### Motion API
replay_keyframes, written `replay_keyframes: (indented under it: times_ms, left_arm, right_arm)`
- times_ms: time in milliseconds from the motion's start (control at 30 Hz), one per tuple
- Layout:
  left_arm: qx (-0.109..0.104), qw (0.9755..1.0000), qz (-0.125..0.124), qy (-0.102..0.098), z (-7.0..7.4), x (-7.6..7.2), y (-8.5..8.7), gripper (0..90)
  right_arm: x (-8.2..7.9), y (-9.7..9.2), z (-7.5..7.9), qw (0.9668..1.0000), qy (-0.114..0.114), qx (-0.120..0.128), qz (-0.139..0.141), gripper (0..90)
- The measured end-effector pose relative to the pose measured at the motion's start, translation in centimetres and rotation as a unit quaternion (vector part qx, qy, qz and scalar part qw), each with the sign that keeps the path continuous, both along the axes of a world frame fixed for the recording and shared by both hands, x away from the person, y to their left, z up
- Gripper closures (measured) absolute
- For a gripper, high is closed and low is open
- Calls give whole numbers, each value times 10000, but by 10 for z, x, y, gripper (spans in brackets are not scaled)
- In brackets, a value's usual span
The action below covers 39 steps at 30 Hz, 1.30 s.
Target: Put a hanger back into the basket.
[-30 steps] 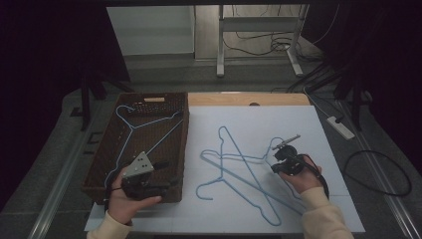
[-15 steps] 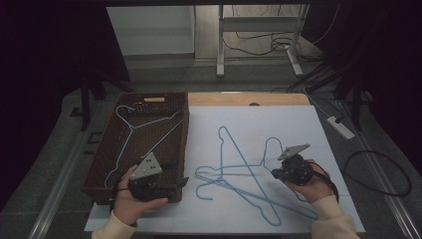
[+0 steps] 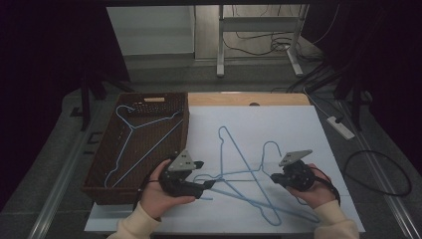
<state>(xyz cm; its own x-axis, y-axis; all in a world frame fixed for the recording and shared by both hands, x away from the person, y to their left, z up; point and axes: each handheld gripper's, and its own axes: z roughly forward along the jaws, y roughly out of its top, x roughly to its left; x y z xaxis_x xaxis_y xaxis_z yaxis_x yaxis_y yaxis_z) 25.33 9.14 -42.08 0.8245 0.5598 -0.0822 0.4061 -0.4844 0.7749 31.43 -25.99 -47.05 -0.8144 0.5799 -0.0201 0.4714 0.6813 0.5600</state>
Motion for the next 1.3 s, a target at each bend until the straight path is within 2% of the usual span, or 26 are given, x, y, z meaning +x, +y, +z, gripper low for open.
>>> replay_keyframes:
  times_ms: [133, 433, 767, 1167, 1300]
  left_arm:
    - [42, 9998, -68, 193, -6, 10, -15, 321]
    - [271, 9985, -166, 443, -20, 28, -40, 321]
    - [574, 9960, -310, 614, -39, 41, -62, 323]
    - [749, 9947, -454, 533, -54, 51, -81, 341]
    - [1009, 9925, -526, 448, -61, 55, -87, 370]
  right_arm:
    - [-1, 2, 0, 10000, -26, -10, 75, 878]
    - [-4, 3, 0, 9999, -18, -21, 161, 878]
    - [-8, 5, 3, 9997, -120, -73, 213, 878]
    - [-11, 7, 4, 9992, -182, -67, 342, 878]
    - [-12, 8, 5, 9989, -222, -33, 418, 877]
